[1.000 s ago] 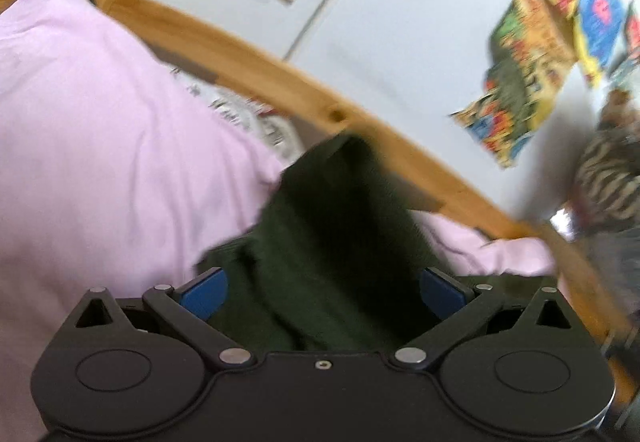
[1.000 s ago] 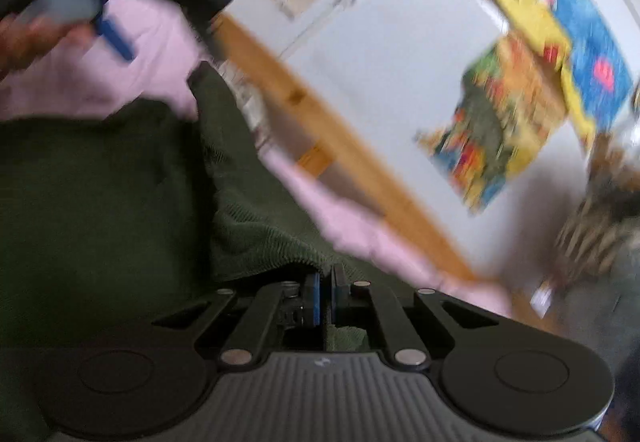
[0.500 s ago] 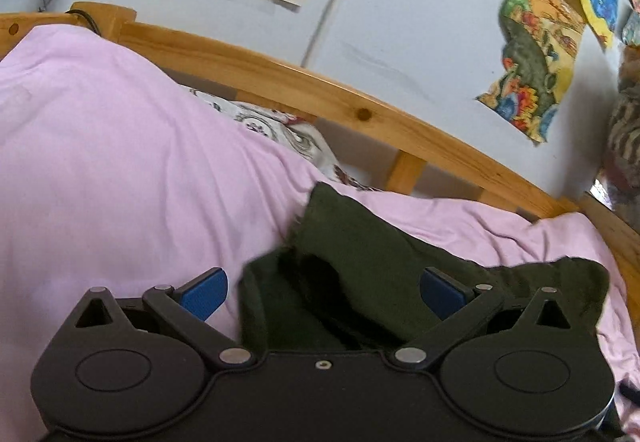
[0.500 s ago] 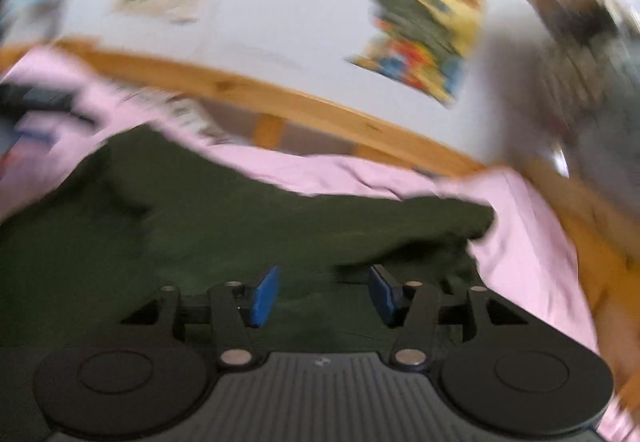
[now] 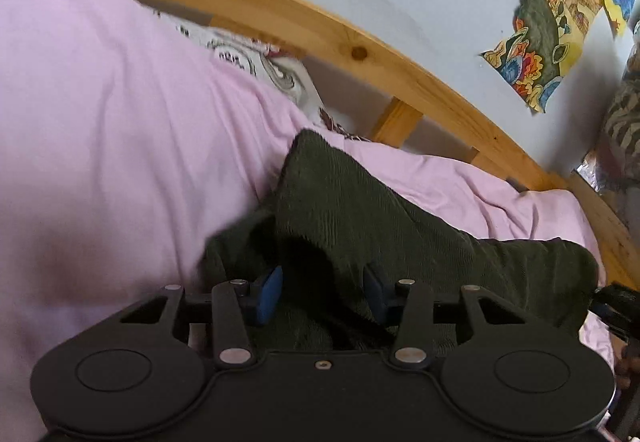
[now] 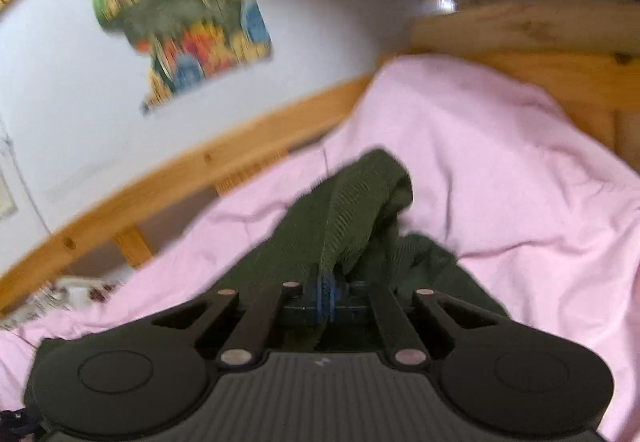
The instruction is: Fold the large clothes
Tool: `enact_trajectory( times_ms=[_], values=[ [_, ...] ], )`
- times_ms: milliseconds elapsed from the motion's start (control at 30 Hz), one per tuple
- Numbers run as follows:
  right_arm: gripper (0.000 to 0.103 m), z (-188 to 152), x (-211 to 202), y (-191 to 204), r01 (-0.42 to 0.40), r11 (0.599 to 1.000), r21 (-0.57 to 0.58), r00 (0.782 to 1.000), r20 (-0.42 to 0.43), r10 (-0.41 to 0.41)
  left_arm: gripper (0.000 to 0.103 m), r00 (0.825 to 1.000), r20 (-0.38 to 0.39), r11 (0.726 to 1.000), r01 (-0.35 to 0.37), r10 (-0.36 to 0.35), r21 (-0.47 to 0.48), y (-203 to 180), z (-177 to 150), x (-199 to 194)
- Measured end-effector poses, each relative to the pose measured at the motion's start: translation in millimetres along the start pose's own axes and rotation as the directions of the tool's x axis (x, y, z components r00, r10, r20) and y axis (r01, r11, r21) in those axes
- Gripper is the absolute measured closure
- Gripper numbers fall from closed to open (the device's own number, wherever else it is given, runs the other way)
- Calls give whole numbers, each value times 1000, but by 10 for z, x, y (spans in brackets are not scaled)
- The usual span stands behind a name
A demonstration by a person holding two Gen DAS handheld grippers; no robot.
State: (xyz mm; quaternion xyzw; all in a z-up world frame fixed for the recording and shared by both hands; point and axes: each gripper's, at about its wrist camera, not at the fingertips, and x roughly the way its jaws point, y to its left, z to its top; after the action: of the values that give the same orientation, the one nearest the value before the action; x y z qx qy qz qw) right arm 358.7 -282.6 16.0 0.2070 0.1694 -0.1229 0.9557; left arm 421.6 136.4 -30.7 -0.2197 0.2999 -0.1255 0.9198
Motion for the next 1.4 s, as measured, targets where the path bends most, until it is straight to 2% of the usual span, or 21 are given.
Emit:
enact_trajectory(
  times_ms=[67,133,200,267,367,467,533,600,633,700,733,833,900,967,1033,1067,1100,1133,1200,1300,1400],
  values=[
    [100,-103,-180,-49,10,999,-34,1000,27,-9,55,1000,-7,1000,16,-16,-14,28,-8,9],
    [100,-230,-255,-95,41,996,-78,999,24,-39,47,999,0,999,34,-34,-31,64,-14,-14],
    [100,-326,-235,-174,71,995,-72,997,-8,-72,24,998,7,996,66,-66,-67,112,-9,-37],
    [100,-397,-180,-249,93,995,-33,995,-38,-94,13,994,7,986,113,-113,-120,186,8,-31],
    [100,-443,-132,-209,109,993,-51,992,-54,-112,9,986,7,960,164,-167,-227,385,19,19],
    [99,-458,-149,-119,119,985,-122,990,-62,-128,9,983,3,934,173,-181,-313,584,40,126],
    [99,-466,-183,-95,125,979,-163,989,-63,-137,12,979,3,916,192,-204,-352,622,77,209],
    [99,-434,-169,-74,130,974,-185,987,-69,-145,24,964,-5,896,246,-267,-370,589,122,282],
    [99,-425,-163,-69,134,972,-193,986,-71,-150,27,960,-17,898,255,-279,-359,526,136,304],
    [99,-397,-116,-42,143,969,-203,984,-77,-161,62,951,-30,911,287,-309,-296,367,146,288],
    [99,-392,-86,-24,151,967,-207,982,-82,-171,66,947,-39,920,300,-319,-253,263,155,264],
    [99,-403,-10,9,167,960,-226,975,-103,-195,59,942,-27,938,329,-334,-115,-36,170,148],
    [99,-431,24,24,171,948,-267,969,-128,-211,51,937,-23,935,345,-348,-79,-131,176,119],
    [99,-456,19,34,164,936,-311,966,-140,-216,51,929,-8,926,368,-370,-85,-127,172,100],
    [99,-441,-59,43,153,937,-313,972,-124,-200,62,928,6,924,371,-372,-92,-98,167,90],
    [99,-412,-118,49,146,943,-299,975,-117,-188,73,931,12,927,364,-364,-90,-74,162,77],
    [99,-381,-184,58,137,949,-286,979,-108,-174,91,944,22,940,331,-330,-86,-67,165,59],
    [99,-357,-245,74,126,952,-280,982,-100,-160,91,960,15,957,279,-279,-80,-61,177,31],
    [99,-362,-332,109,100,952,-291,987,-95,-133,93,978,6,974,206,-207,-97,-18,198,-24],
    [99,-549,-233,98,63,945,-320,976,-177,-125,93,992,1,986,130,-130,-103,53,231,-60],
    [99,-681,-203,15,14,959,-282,973,-218,-78,93,999,-11,999,30,-30,-32,11,142,122]
  ],
)
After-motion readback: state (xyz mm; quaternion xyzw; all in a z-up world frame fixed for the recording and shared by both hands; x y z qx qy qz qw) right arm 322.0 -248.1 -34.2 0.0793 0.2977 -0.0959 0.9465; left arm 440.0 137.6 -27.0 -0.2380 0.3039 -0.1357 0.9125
